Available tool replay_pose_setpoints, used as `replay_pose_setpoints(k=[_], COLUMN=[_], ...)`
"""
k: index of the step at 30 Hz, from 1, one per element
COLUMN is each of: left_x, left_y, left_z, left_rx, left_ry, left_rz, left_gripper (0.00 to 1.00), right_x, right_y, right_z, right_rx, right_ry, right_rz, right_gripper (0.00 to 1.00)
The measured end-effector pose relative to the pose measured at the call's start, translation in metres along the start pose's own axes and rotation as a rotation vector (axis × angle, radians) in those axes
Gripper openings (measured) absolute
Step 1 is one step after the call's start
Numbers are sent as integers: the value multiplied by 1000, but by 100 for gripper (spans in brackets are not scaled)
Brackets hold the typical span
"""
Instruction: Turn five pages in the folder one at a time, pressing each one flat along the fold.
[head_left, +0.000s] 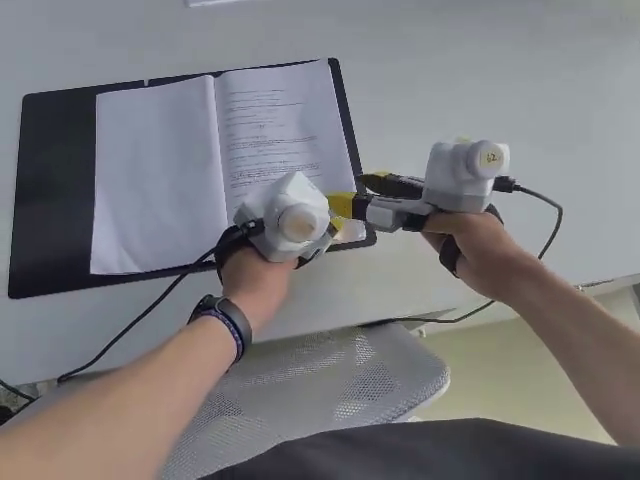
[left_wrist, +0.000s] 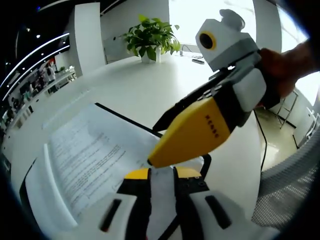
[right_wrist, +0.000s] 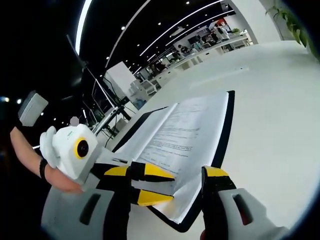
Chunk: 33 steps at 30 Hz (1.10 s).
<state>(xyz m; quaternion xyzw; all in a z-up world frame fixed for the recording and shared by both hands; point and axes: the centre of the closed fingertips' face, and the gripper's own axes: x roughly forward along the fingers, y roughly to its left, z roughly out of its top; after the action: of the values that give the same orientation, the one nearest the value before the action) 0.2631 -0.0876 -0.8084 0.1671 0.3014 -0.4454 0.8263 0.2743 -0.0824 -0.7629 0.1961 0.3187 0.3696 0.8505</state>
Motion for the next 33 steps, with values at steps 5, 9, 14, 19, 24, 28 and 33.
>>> replay_pose_setpoints(k=[5, 9, 14, 19, 24, 28, 33], left_x=[0, 0, 0, 0, 0, 0, -1], left_y=[0, 0, 0, 0, 0, 0, 1], left_z=[0, 0, 0, 0, 0, 0, 0], left_rx=[-3, -4, -4, -10, -18, -22, -30], left_ry=[-3, -3, -6, -8, -9, -12, -17], left_rz=[-1, -1, -2, -2, -3, -5, -8], left_gripper=[15, 15, 15, 15, 15, 15, 15], right_x=[2, 2, 3, 4, 3, 5, 12], right_y=[-1, -2, -3, -7, -12, -16, -18], right_z=[-3, -3, -3, -1, 5, 4, -1], right_rx=[12, 20, 32, 93, 175, 216, 237], right_ry=[9, 9, 9, -15, -58, -64, -40], right_rz=[5, 6, 15, 22, 28, 21, -4], right_gripper=[55, 55, 54, 50, 36, 25, 13])
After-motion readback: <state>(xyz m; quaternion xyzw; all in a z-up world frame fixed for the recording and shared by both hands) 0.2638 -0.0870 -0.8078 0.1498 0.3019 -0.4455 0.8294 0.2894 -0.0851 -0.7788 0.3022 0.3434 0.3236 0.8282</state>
